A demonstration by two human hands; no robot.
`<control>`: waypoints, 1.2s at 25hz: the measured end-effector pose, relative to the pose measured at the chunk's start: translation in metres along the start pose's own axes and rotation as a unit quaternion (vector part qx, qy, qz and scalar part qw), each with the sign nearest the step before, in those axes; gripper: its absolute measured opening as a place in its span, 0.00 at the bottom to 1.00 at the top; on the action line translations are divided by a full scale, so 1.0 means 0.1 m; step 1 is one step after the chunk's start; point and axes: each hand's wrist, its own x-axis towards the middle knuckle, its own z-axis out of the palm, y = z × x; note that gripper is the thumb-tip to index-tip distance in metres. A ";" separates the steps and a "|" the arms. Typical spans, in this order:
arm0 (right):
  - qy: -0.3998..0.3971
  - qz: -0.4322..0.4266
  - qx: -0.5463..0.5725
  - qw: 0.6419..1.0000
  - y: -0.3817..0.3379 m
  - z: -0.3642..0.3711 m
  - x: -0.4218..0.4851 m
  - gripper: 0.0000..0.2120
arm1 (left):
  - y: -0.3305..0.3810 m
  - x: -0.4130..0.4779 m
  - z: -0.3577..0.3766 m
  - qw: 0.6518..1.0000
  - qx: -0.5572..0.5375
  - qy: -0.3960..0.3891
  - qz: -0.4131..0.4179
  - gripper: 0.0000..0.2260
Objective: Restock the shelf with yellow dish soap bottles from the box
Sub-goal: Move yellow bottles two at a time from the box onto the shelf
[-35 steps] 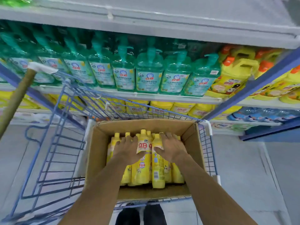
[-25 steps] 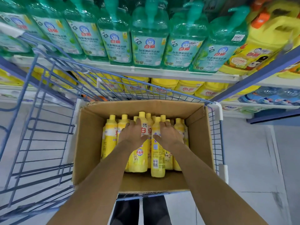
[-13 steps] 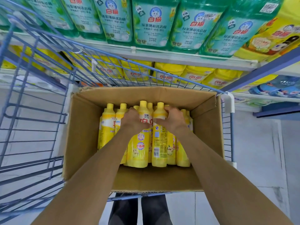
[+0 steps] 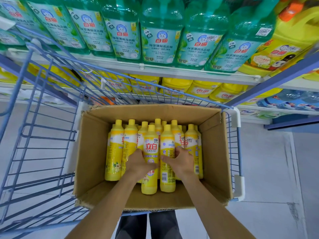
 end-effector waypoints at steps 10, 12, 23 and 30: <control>-0.022 -0.019 0.123 0.992 -0.16 -0.14 -0.01 0.14 | 0.25 -0.08 -0.15 0.992 -0.092 0.034 0.075 0.24; -0.017 -0.051 0.154 0.987 -0.26 -0.24 -0.14 0.13 | 0.33 -0.23 -0.34 0.989 -0.097 0.034 0.104 0.25; 0.064 -0.268 0.246 0.929 -2.18 -1.57 -0.95 0.24 | 1.83 -1.54 -2.03 0.920 -0.154 0.101 0.345 0.23; 0.079 -0.421 0.286 0.857 -3.51 -2.56 -1.35 0.22 | 2.85 -2.19 -2.99 0.853 -0.182 0.158 0.463 0.26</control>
